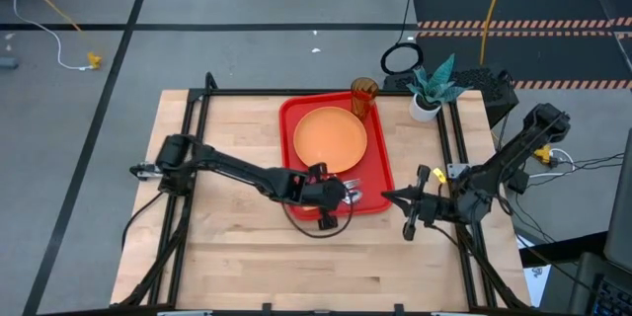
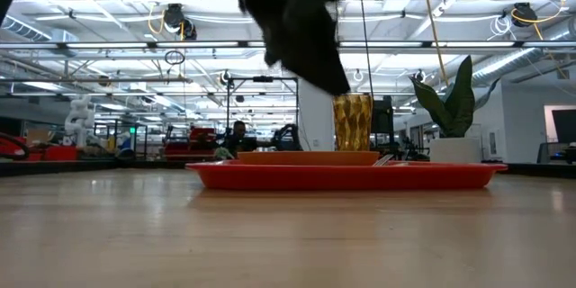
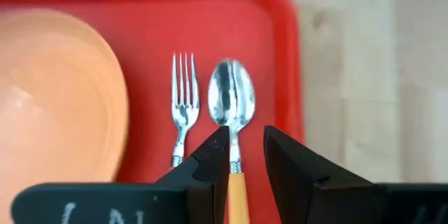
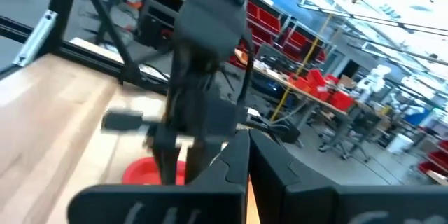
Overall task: Pick and place plate/cup/fork/spoon on tray
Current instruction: Return to Home Position
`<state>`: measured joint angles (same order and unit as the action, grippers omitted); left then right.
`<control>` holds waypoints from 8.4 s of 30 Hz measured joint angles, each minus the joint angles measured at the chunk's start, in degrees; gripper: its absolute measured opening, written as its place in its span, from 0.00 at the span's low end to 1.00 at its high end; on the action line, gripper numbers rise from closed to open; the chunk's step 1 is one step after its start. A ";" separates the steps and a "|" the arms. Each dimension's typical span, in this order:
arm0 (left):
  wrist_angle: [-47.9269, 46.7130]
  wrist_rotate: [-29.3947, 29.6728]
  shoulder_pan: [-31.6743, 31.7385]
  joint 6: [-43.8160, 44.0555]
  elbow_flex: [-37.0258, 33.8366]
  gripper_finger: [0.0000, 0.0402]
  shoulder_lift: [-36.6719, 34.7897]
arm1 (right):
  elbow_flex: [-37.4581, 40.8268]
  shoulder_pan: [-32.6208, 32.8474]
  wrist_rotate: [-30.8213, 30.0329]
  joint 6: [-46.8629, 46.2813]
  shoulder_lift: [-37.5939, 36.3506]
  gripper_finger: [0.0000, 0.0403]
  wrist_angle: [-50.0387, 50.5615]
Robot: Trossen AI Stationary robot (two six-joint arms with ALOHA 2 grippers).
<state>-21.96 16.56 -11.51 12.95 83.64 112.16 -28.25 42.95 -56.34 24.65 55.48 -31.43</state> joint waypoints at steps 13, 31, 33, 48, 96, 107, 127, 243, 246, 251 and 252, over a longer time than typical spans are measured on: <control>0.00 9.41 -2.60 -7.53 -2.50 0.23 -11.97 | -0.07 -6.62 12.25 -6.42 -12.11 0.00 16.04; 31.11 9.62 -0.75 -6.90 -35.27 0.23 -26.78 | 9.90 -13.83 21.40 -13.02 -15.63 0.00 16.74; 30.71 10.01 -0.05 -6.83 -38.23 0.23 -28.77 | 13.00 -15.06 23.36 -11.61 -15.91 0.00 11.52; 37.25 10.20 6.24 -4.66 -53.47 0.23 -37.13 | 19.93 -27.27 40.98 -11.50 -19.15 0.00 6.40; 46.46 7.29 8.92 -11.25 -56.35 0.23 -36.99 | 25.31 -37.79 52.53 -13.42 -55.34 0.00 31.41; 47.07 7.28 8.92 -12.48 -56.33 0.23 -36.99 | 25.33 -43.25 56.50 -13.09 -55.32 0.00 32.97; 54.76 -0.74 11.24 -11.63 -65.76 0.23 -40.76 | 25.43 -45.23 55.31 -14.96 -55.18 0.00 31.35; 24.97 -8.46 4.42 -18.66 -83.06 0.06 -111.65 | 25.38 -45.21 54.93 -14.98 -54.88 0.00 26.91; 24.96 -8.48 4.42 -18.66 -83.06 0.06 -111.65 | 25.38 -45.21 54.91 -14.97 -54.88 0.00 26.91; 25.04 -8.50 4.42 -18.66 -83.06 0.06 -111.65 | 25.38 -45.21 54.93 -14.96 -54.88 0.00 26.91; 25.04 -8.52 4.42 -18.66 -83.06 0.06 -111.65 | 25.38 -45.21 54.91 -14.98 -54.88 0.00 26.91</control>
<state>3.07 8.04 -7.09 -5.72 0.58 0.51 -2.87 -2.26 -1.43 9.67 0.60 -4.51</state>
